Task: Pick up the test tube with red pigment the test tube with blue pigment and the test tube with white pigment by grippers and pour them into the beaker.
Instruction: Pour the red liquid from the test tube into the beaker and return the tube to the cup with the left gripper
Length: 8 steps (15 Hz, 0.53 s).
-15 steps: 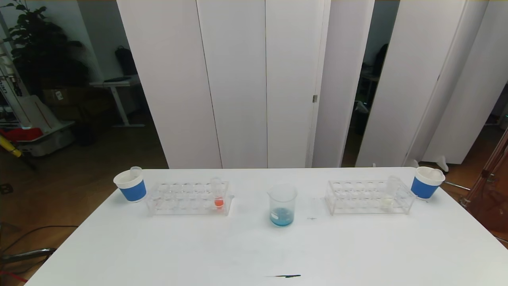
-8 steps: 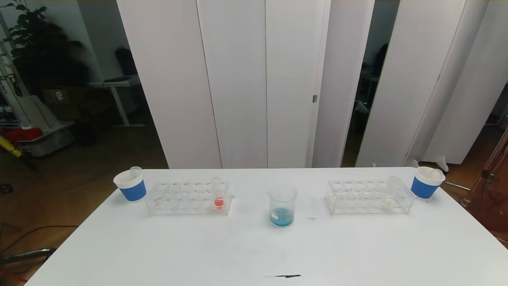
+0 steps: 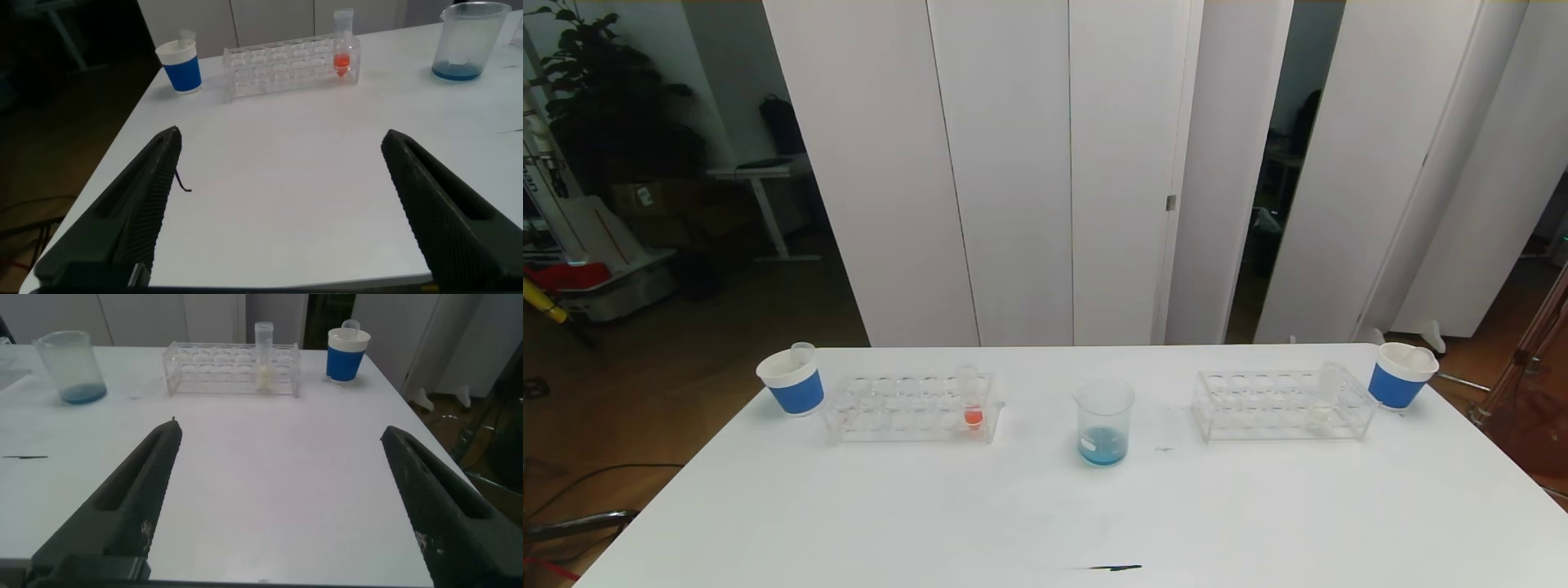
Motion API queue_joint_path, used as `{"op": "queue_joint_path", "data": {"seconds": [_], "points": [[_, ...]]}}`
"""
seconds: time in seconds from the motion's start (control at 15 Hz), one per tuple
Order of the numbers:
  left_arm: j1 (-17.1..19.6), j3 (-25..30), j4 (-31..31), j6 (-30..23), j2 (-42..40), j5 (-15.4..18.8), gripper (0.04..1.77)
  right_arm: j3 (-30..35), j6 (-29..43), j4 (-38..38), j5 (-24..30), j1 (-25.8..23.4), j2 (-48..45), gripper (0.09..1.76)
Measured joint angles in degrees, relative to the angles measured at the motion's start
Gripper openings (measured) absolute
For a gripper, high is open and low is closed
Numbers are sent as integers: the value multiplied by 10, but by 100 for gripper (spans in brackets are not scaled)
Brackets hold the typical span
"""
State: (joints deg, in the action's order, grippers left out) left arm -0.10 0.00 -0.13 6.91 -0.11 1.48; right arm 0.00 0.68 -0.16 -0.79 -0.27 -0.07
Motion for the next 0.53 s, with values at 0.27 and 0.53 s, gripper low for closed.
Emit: {"op": "queue_joint_path", "data": {"seconds": [0.27,0.53], "points": [[0,0,0,0,0,0,175,0,0,0,0,0,0,175],[0,0,0,5,0,2,175,0,0,0,0,0,0,175]]}}
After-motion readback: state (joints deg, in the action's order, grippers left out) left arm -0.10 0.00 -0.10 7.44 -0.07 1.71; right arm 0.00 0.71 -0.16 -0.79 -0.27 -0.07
